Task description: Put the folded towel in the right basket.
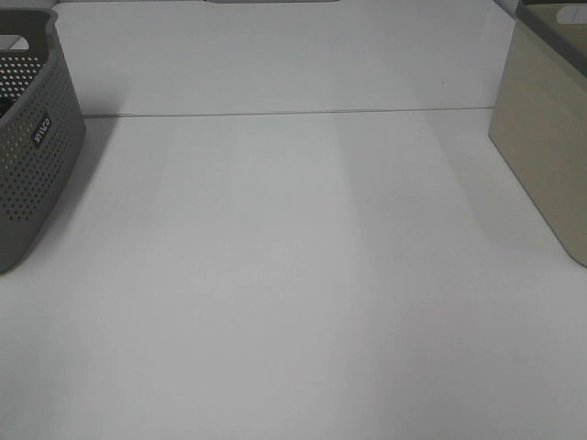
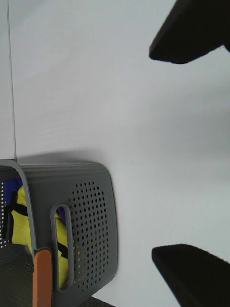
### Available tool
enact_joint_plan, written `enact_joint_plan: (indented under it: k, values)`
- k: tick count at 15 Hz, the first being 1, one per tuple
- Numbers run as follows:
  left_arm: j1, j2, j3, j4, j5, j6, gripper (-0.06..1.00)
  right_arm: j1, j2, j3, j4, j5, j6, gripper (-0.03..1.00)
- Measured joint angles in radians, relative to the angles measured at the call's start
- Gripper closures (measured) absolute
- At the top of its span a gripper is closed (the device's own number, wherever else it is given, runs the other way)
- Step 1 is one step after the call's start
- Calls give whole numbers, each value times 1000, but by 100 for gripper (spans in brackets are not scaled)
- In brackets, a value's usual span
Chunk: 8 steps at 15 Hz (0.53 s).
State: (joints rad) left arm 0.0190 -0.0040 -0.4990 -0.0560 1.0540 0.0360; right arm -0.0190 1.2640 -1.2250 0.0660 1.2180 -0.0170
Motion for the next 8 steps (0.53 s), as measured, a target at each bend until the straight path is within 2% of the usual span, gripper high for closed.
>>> enact_joint_plan:
  k: [1, 4, 5, 7, 8]
  values:
    - [0, 0, 0, 0, 0, 0, -3, 0, -119, 142, 0, 0, 1, 26]
    - [0, 0, 0, 0, 0, 0, -3, 0, -328, 357, 0, 0, 2, 26]
    - [0, 0, 0, 0, 0, 0, -3, 0, -515, 497, 2, 1, 2, 26]
    - [0, 0, 0, 0, 0, 0, -3, 0, -708, 596, 2, -12, -21, 26]
    - [0, 0, 0, 0, 0, 0, -3, 0, -812, 636, 2, -48, -38, 26]
